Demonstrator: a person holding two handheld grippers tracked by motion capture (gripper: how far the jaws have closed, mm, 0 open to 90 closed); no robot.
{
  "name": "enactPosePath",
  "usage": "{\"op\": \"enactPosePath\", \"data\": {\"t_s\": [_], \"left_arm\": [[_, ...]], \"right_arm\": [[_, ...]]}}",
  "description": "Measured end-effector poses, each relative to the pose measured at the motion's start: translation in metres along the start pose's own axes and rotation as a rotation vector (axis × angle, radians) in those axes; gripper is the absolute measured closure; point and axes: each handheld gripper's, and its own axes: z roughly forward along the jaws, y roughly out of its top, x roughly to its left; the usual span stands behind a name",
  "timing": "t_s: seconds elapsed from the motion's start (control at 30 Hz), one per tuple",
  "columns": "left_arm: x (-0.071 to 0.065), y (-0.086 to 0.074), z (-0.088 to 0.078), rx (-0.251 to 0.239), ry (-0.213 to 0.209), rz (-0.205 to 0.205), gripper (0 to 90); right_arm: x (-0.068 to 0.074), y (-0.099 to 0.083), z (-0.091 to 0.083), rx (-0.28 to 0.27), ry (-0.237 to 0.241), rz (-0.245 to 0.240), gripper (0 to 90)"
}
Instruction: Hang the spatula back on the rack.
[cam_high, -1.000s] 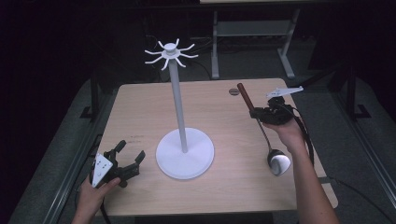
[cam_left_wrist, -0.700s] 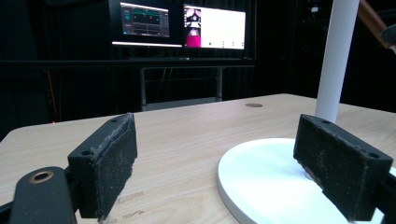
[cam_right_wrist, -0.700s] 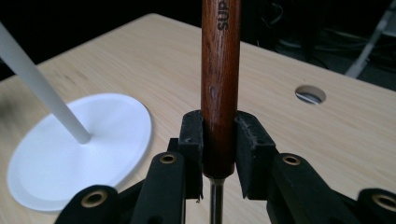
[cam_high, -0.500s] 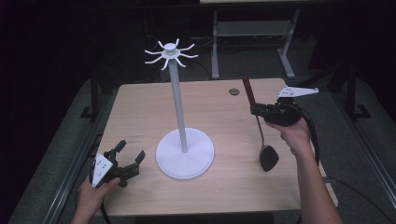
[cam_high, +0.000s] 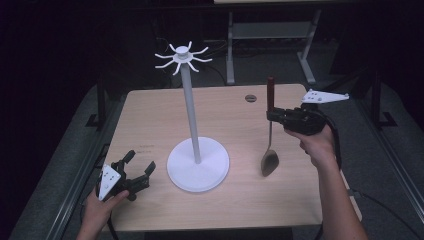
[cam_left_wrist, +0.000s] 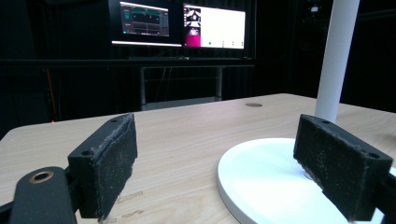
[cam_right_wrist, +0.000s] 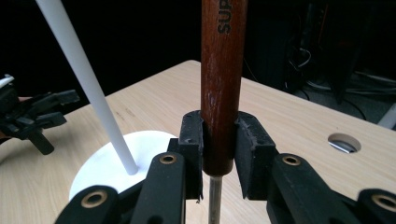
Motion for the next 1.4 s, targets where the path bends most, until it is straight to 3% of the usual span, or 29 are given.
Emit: {"op": "enactPosePath", "data": {"t_s": [0.5,0.77,1.4], "left_arm": [[0.000,0.000,0.000,0.000,0.003,-0.002,13.1],[-0.001,0.000,0.000,0.001,0.003,-0.001,13.1],[-0.001,0.000,0.000,0.000,0.003,-0.007,13.1]], "right_arm": [[0.025,0.025,-0.005,-0.067,0.061,-0.061,73.0],[0.038,0.042,0.000,-0.088,0.128,-0.087,73.0],[0.069,0.085,0.023,-0.079,0.235,-0.176,72.9]]}}
